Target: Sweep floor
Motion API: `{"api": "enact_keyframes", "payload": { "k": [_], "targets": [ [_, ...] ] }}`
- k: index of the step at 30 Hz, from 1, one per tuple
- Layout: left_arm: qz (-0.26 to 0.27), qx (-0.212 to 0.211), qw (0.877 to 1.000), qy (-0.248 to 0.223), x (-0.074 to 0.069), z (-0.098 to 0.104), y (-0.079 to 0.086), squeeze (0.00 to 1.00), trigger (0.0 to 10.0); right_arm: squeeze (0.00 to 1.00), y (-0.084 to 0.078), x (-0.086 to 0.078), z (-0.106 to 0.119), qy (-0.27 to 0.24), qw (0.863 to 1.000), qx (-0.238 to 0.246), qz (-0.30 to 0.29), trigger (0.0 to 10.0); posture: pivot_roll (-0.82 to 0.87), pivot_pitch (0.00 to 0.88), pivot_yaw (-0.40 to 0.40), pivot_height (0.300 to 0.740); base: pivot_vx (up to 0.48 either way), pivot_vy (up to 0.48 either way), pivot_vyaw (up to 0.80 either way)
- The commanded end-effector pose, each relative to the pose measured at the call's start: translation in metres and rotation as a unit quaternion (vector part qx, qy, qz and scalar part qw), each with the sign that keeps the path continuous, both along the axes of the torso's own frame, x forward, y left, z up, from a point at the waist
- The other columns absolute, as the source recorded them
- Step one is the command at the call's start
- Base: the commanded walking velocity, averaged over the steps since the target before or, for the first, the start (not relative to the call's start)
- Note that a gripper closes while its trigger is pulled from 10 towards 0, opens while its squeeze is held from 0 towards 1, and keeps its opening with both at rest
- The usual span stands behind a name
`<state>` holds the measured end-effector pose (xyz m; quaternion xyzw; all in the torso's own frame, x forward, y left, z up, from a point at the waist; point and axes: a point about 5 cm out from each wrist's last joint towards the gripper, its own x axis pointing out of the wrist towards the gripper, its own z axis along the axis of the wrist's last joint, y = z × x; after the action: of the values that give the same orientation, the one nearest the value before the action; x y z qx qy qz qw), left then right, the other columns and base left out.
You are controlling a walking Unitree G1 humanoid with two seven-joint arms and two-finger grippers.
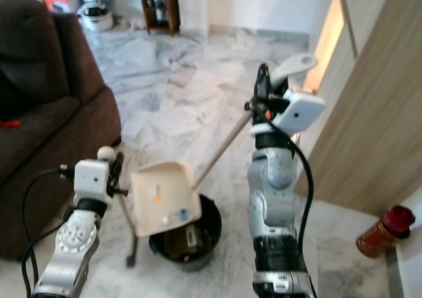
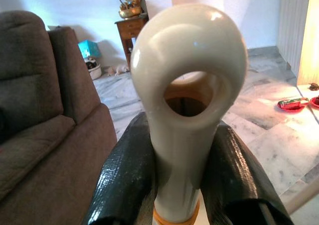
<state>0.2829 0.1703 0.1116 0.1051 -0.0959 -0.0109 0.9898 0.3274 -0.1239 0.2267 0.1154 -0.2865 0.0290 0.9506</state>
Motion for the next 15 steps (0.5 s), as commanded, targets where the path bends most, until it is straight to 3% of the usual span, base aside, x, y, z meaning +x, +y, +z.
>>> {"api": "enact_keyframes", "payload": {
  "k": [1, 8, 15],
  "targets": [
    [0.001, 0.013, 1.0, -0.021, 0.002, 0.011, 0.002, 0.0, 10.0, 0.0, 0.0, -0.005, 0.023, -0.062, 0.998, 0.012, -0.008, 10.0, 0.11, 0.0, 0.034, 0.74, 0.0, 0.0, 0.0],
    [-0.006, 0.014, 1.0, -0.026, 0.004, 0.013, -0.004, 0.0, 10.0, 0.0, 0.008, -0.011, 0.028, -0.091, 0.996, -0.009, -0.007, 10.0, 0.1, 0.0, 0.035, 0.74, 0.0, 0.0, 0.0],
    [-0.02, 0.021, 0.999, -0.031, 0.005, 0.014, -0.01, 0.0, 10.0, 0.0, 0.03, -0.021, 0.031, -0.123, 0.991, -0.056, 0.011, 10.0, 0.1, 0.0, 0.033, 0.74, 0.0, 0.0, 0.0]
  ]
}}
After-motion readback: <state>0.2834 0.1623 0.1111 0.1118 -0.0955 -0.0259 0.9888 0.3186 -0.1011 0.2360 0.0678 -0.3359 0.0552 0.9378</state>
